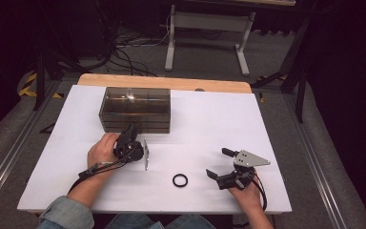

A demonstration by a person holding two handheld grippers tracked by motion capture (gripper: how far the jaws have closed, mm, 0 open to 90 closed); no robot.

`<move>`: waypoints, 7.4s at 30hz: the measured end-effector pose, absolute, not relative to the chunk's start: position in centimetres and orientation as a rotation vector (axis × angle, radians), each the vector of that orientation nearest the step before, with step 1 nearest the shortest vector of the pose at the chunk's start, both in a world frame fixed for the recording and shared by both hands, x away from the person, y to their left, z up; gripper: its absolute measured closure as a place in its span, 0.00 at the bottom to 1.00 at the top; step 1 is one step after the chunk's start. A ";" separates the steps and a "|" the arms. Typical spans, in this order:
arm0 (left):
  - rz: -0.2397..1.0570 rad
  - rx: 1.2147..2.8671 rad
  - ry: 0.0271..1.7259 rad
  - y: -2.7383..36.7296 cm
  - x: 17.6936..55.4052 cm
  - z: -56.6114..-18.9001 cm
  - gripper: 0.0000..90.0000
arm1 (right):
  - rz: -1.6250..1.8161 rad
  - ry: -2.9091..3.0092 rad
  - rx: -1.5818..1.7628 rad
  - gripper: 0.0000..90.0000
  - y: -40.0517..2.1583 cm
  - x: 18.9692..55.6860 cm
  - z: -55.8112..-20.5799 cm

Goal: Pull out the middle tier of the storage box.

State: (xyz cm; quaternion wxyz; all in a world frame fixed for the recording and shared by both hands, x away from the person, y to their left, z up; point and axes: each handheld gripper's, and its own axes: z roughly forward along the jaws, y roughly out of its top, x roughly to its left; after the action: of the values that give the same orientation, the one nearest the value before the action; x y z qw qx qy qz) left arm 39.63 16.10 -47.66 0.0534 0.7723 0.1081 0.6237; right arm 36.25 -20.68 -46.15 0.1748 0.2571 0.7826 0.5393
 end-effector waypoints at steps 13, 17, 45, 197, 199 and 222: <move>1.905 2.377 0.337 16.1 40.3 -48.0 0.76 | 1.528 2.218 0.732 0.00 -20.7 36.3 -46.1; 1.909 2.379 0.330 16.0 40.4 -48.1 0.78 | 1.527 2.219 0.731 0.00 -20.7 36.3 -46.1; 1.934 2.393 0.319 16.0 40.5 -48.2 0.87 | 1.529 2.225 0.725 0.00 -20.7 36.2 -46.1; 0.414 1.876 0.636 24.6 38.6 -40.2 0.25 | 1.524 2.246 0.707 0.00 -20.6 36.2 -46.2; 0.405 1.859 0.646 24.7 38.7 -40.2 0.25 | 1.526 2.247 0.706 0.00 -20.6 36.2 -46.2; 0.194 1.801 0.521 26.2 39.9 -39.6 0.18 | 1.523 2.244 0.709 0.00 -20.6 36.2 -46.2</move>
State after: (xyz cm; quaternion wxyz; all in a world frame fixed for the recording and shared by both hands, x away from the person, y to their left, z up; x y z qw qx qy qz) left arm 39.88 26.22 -39.60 0.5878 0.7730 0.2237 0.0833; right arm 36.21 -20.57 -46.18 0.1683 0.2495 0.7890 0.5357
